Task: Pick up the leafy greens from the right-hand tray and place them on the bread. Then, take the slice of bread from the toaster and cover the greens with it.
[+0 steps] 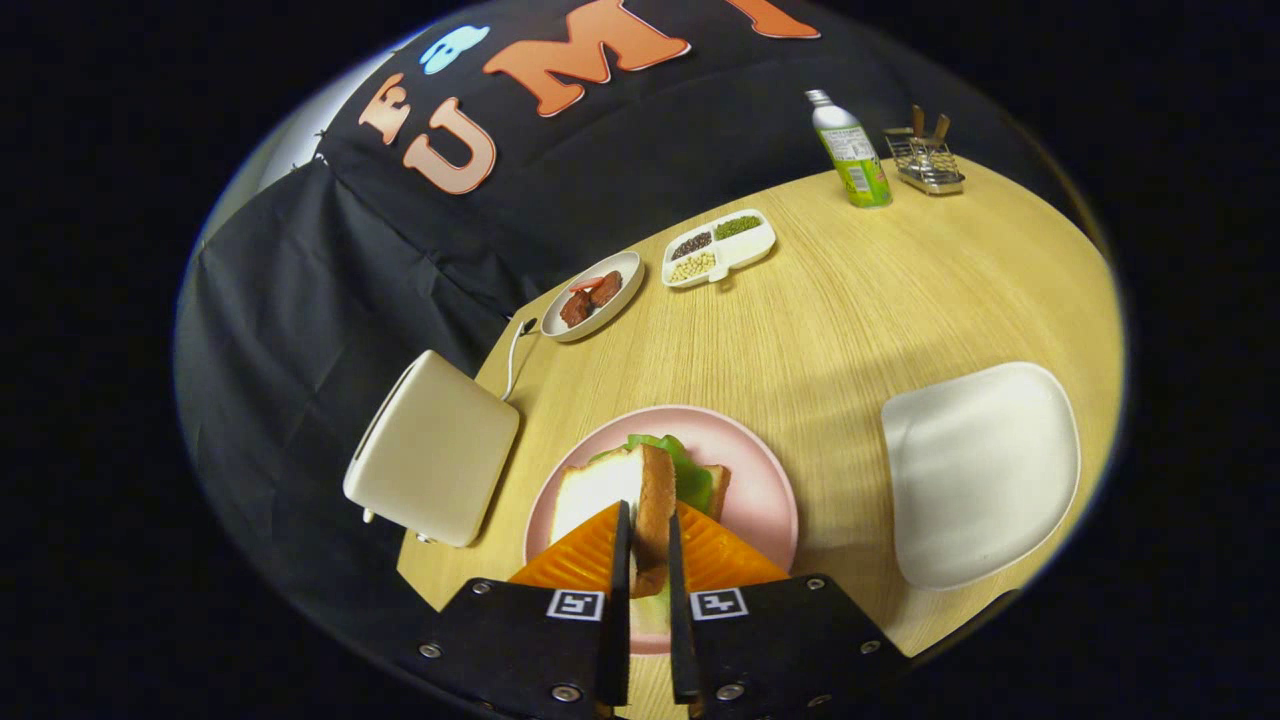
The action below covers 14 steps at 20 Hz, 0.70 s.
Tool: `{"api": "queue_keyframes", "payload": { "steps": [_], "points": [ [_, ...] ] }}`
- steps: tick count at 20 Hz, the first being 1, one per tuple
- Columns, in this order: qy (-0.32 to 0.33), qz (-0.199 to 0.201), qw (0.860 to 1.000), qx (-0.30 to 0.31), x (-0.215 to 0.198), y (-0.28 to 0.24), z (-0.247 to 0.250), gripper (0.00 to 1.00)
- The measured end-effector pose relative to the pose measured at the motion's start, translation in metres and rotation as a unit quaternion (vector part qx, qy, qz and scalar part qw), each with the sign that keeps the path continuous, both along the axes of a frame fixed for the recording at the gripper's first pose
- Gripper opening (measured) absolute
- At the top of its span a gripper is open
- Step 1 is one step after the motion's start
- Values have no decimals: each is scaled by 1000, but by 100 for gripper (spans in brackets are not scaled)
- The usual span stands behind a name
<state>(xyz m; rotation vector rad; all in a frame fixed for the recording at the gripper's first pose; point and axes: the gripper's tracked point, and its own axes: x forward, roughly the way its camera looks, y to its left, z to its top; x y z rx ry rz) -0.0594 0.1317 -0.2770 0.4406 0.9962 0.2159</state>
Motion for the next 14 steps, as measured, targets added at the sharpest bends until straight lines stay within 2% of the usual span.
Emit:
{"api": "queue_keyframes", "payload": {
  "steps": [3,5,9,14],
  "points": [
    [-18,10,998,-51,-1,-9,-6,35],
    [-31,16,996,-78,1,-15,-9,39],
    [-76,3,994,-82,14,-20,14,48],
    [-172,-22,977,-121,43,-31,58,57]
  ]
}}
